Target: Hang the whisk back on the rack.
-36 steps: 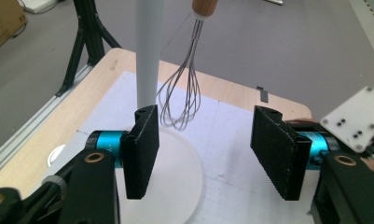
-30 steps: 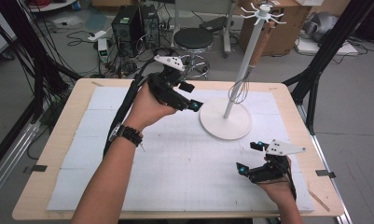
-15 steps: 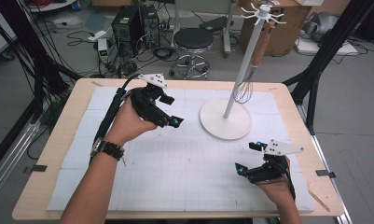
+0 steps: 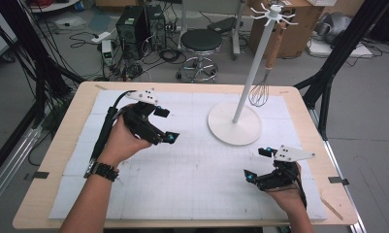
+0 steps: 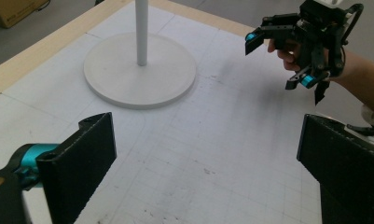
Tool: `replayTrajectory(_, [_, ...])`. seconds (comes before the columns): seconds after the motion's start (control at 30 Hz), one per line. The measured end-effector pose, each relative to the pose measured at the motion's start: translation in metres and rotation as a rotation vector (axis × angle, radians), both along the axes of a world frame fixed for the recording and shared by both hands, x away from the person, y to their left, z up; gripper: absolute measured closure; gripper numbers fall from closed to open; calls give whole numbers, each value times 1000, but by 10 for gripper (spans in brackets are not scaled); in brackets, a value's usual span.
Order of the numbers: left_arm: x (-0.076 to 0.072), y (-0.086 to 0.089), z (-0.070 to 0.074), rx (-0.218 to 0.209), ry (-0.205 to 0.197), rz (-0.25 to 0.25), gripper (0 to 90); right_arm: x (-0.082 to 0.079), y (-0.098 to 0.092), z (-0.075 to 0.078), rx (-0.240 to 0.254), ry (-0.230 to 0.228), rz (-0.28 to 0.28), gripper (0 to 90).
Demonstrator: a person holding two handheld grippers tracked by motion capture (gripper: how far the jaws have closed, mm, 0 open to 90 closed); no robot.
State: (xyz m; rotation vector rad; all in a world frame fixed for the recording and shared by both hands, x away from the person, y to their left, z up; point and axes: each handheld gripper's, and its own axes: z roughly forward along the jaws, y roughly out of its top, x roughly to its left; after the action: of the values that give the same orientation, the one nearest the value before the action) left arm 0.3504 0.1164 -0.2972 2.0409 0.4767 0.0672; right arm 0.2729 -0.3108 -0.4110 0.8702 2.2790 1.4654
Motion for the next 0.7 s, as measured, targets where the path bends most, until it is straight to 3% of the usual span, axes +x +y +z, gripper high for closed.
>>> replayTrajectory(0.23, [-15,20,-20,-42,-14,28,17,0,0,0,-5,10,-1,3])
replayTrajectory(0.37, [-22,33,-34,-49,-19,50,16,0,1,0,-5,7,0,3])
replayTrajectory(0.47, [-27,41,-45,-32,-28,61,16,0,0,0,-7,9,-3,3])
replayTrajectory(0.7, [-41,57,-64,-55,-25,79,16,1,2,-1,-14,3,2,3])
